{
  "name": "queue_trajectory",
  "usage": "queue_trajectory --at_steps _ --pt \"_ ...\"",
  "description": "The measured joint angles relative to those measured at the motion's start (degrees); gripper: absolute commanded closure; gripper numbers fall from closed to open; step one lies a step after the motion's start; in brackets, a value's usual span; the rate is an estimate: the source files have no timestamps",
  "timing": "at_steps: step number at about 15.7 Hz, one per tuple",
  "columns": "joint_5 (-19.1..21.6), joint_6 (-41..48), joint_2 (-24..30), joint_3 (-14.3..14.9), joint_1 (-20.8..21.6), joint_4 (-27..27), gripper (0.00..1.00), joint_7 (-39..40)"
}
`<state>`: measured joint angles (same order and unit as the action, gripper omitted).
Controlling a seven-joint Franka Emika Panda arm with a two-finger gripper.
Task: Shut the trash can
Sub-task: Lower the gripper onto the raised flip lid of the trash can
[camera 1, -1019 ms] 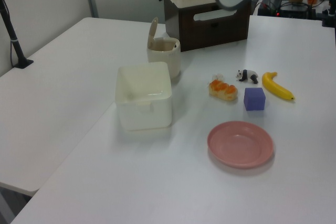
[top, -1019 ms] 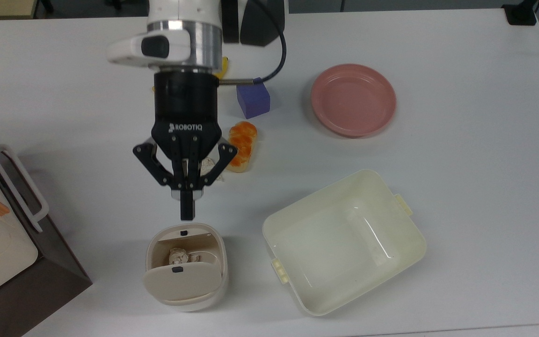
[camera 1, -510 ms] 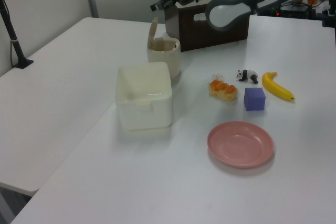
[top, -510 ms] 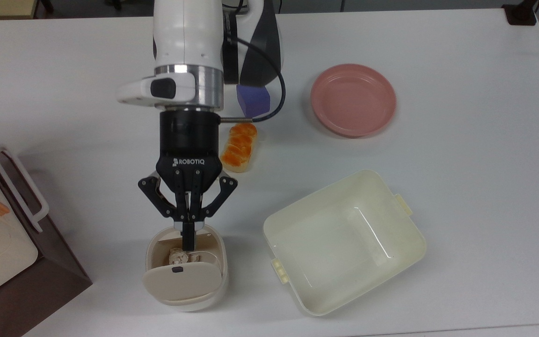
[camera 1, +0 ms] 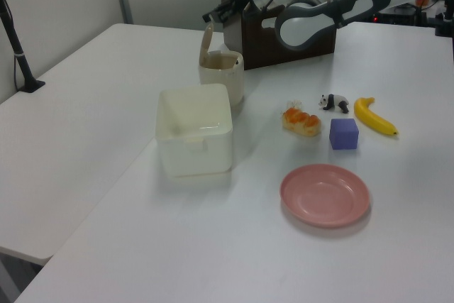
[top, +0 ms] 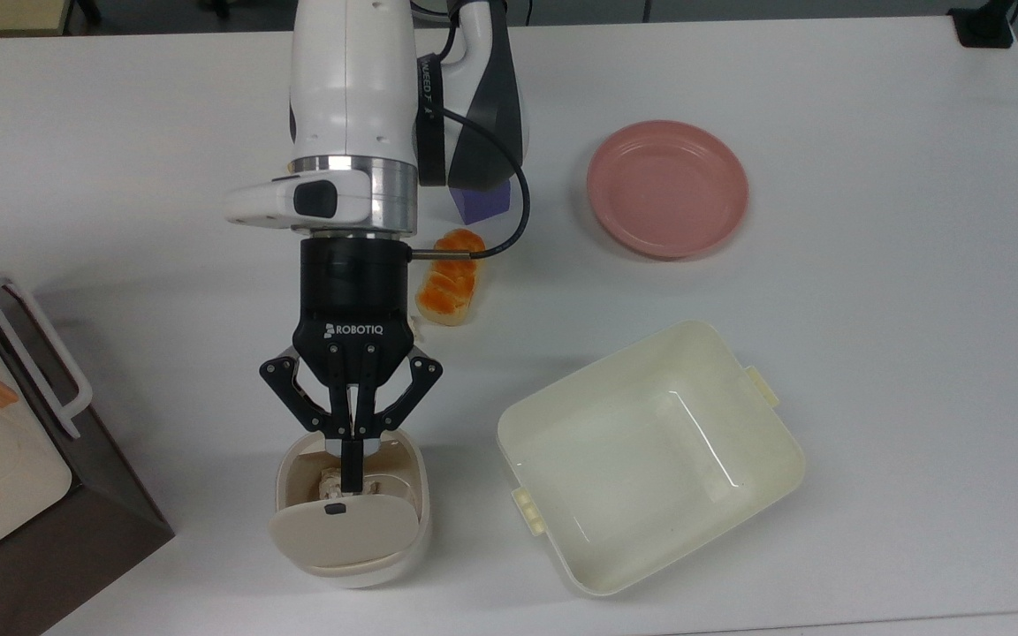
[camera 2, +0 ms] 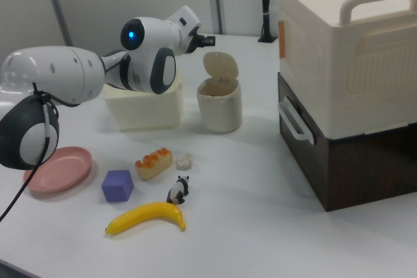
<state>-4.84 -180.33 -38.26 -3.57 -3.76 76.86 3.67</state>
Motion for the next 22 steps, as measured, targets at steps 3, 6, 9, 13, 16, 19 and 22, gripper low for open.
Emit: queue_trajectory --at_steps 3,6,9,13,16,19,22 --pt "0.0 0.0 -1.0 0.1 -0.8 -0.5 1.0 0.3" --pt "0.0 0.0 -1.5 0.1 -1.4 -1.0 1.0 0.3" --pt "0.0 0.0 -1.7 0.1 -1.4 -1.0 1.0 0.3" --pt "0.0 0.0 -1.8 0.1 -1.4 -1.0 1.0 0.3" --pt "0.0 0.0 -1.8 0.1 -1.4 -1.2 1.0 0.3" --pt "0.0 0.0 -1.8 0.1 -1.5 -1.9 1.0 0.2" --pt "0.0 0.0 -1.8 0.1 -1.5 -2.4 1.0 0.2"
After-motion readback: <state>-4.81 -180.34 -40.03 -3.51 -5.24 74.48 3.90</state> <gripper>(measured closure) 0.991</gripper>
